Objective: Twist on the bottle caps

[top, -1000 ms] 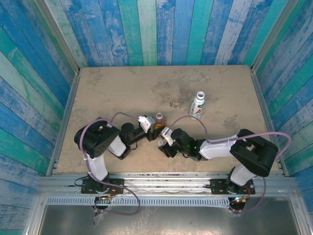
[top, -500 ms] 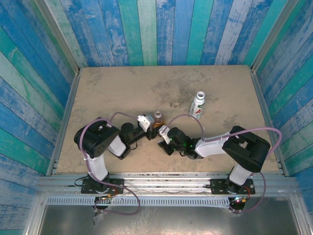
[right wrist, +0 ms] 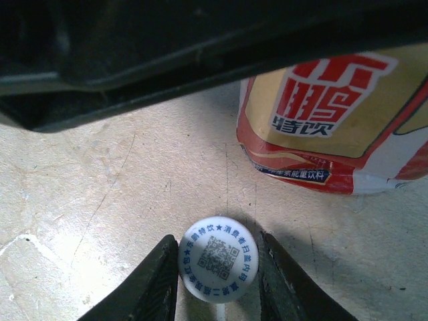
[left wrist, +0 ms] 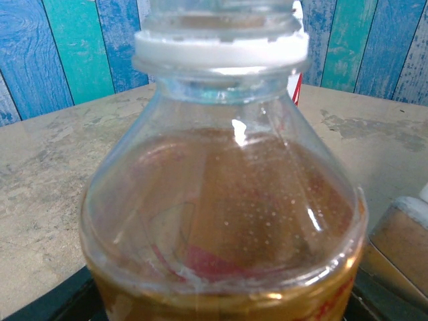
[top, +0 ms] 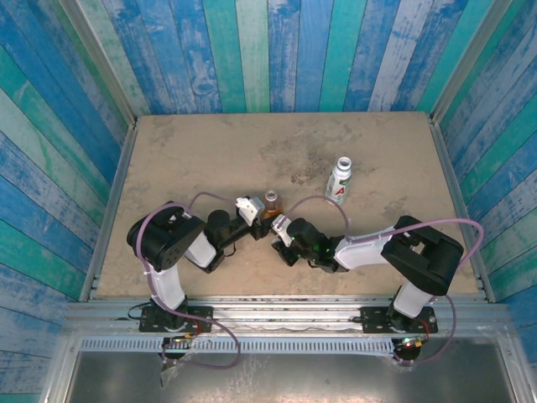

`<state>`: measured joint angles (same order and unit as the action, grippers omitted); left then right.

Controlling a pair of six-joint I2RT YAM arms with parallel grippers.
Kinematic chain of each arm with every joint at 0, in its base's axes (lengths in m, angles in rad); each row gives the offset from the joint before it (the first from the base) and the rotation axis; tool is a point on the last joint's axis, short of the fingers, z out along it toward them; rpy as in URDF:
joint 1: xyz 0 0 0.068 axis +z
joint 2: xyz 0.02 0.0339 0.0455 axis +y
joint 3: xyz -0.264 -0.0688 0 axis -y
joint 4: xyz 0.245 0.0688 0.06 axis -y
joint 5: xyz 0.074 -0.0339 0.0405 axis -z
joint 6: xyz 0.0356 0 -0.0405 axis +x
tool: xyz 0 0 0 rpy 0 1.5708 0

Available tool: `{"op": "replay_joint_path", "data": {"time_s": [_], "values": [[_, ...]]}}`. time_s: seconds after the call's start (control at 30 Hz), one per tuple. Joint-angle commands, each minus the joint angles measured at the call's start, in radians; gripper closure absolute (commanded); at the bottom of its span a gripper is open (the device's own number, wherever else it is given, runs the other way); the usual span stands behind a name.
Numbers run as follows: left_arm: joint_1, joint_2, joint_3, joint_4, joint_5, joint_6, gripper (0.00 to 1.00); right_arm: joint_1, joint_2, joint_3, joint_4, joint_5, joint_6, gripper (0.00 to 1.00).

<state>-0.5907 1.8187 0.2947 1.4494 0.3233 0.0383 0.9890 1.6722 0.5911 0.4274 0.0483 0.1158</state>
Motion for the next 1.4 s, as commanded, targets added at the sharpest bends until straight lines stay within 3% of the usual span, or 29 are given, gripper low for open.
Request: {"op": "replay_joint_path", "data": {"time_s": [0.0,0.2,0.8,1.37], "values": [[-0.002,-0.007,-0.002,-0.07,0.01,0.024,0.35,0.008,-0.023,0.022,-0.006,0.004,-0.001,0.69],[-0.003,-0.011,-0.006,-0.072,0.017,0.03,0.35,0.007,-0.078,0.007,-0.04,0.015,0.008,0.68],[-0.003,-0.016,-0.001,-0.092,0.078,0.047,0.35,-0.02,-0.445,0.033,-0.351,0.104,0.016,0.68],[-0.003,-0.022,-0.012,-0.096,0.114,0.056,0.36,-0.095,-0.397,0.294,-0.454,-0.017,-0.033,0.67]]}}
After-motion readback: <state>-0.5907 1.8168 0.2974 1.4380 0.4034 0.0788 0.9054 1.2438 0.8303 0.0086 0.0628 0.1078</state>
